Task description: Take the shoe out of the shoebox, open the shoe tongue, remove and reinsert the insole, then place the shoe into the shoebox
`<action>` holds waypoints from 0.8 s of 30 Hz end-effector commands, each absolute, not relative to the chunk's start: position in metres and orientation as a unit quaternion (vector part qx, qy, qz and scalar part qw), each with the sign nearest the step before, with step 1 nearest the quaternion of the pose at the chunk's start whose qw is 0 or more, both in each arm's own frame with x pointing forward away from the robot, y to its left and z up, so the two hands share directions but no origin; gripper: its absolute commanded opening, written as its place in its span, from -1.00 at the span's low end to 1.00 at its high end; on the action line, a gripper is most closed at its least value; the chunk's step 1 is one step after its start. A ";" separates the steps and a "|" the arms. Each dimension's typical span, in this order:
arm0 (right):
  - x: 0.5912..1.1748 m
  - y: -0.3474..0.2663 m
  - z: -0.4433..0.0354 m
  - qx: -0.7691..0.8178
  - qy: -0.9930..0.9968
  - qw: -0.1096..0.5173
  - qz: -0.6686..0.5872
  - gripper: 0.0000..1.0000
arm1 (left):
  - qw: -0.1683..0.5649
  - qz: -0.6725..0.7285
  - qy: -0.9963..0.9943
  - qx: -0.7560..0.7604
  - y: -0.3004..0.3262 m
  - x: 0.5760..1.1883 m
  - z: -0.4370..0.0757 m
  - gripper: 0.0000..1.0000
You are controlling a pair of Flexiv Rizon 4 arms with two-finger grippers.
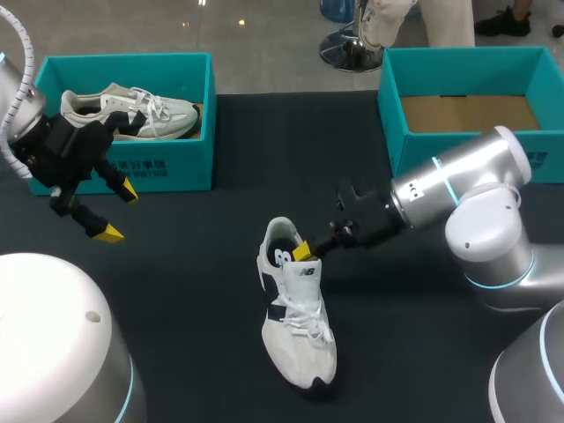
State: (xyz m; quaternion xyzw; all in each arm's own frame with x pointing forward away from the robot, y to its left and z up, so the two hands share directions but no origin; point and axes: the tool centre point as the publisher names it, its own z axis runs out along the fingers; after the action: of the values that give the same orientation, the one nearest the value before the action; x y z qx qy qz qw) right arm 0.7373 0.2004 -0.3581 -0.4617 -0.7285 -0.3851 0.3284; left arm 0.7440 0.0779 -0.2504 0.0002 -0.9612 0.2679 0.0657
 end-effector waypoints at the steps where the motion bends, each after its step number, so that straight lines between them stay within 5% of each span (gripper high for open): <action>1: 0.737 0.201 -0.354 -0.460 -0.732 0.323 -0.385 -0.41 | 0.066 0.267 -0.961 0.000 0.078 0.744 -0.250 1.00; 7: 0.740 0.200 -0.345 -0.456 -0.737 0.313 -0.388 -0.16 | 0.066 0.267 -0.961 0.000 0.078 0.744 -0.250 1.00; 24: 0.751 0.196 -0.306 -0.457 -0.755 0.255 -0.395 -0.02 | 0.066 0.267 -0.961 0.000 0.078 0.744 -0.250 1.00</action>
State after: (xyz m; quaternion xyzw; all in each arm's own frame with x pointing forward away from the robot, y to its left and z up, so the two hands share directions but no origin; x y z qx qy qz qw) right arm 0.7573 0.1991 -0.3156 -0.4473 -0.7531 -0.4022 0.2664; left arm 0.7440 0.0779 -0.2504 0.0002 -0.9612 0.2679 0.0657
